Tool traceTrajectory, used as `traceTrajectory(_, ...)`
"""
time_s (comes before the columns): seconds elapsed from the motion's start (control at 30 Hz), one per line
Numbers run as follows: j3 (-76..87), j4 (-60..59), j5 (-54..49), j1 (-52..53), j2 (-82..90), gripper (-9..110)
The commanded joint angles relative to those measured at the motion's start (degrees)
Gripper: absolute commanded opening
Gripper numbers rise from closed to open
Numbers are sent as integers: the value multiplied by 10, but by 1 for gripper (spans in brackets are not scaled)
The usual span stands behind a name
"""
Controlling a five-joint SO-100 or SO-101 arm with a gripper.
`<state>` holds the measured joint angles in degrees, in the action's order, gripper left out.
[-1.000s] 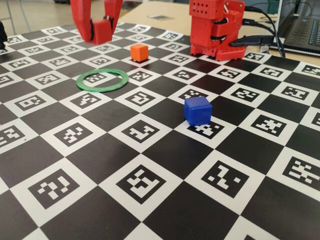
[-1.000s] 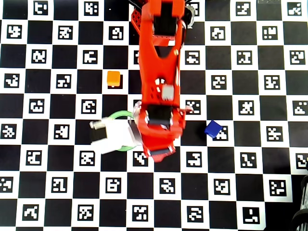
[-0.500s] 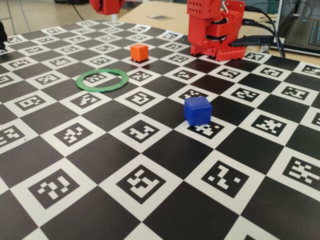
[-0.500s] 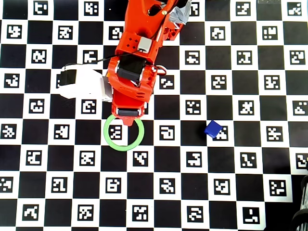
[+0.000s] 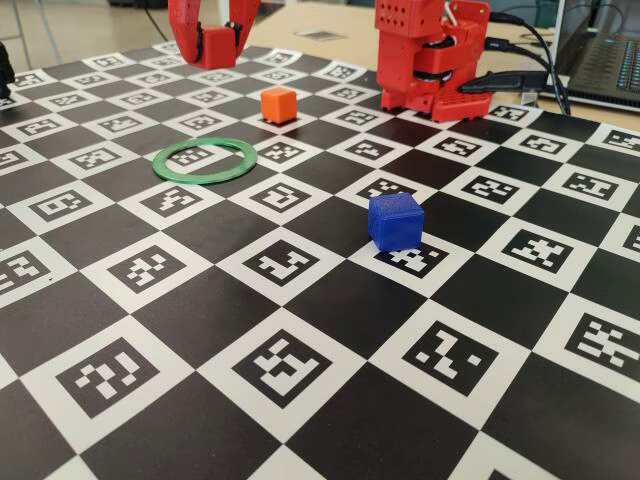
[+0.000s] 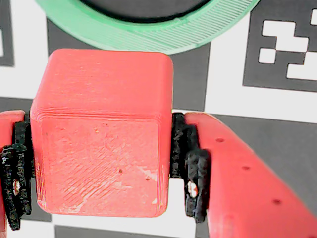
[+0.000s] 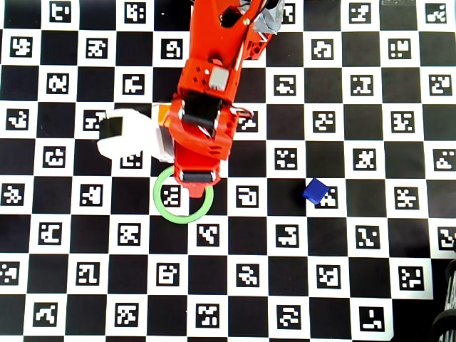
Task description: Grab the red cube then put it in the green circle then put the blue cube on top and finally the orange cube on top
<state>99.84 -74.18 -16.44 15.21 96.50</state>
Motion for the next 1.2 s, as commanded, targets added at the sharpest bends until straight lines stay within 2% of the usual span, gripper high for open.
traceTrajectory(0.0,8,38,-11,-4,-1,7)
traceTrajectory(0.23,11,83,-35,24,-60,7)
traceTrajectory(0.63,15,91,-71,58,-70,7)
traceTrajectory(1.17,27,137,-69,50,-111,7)
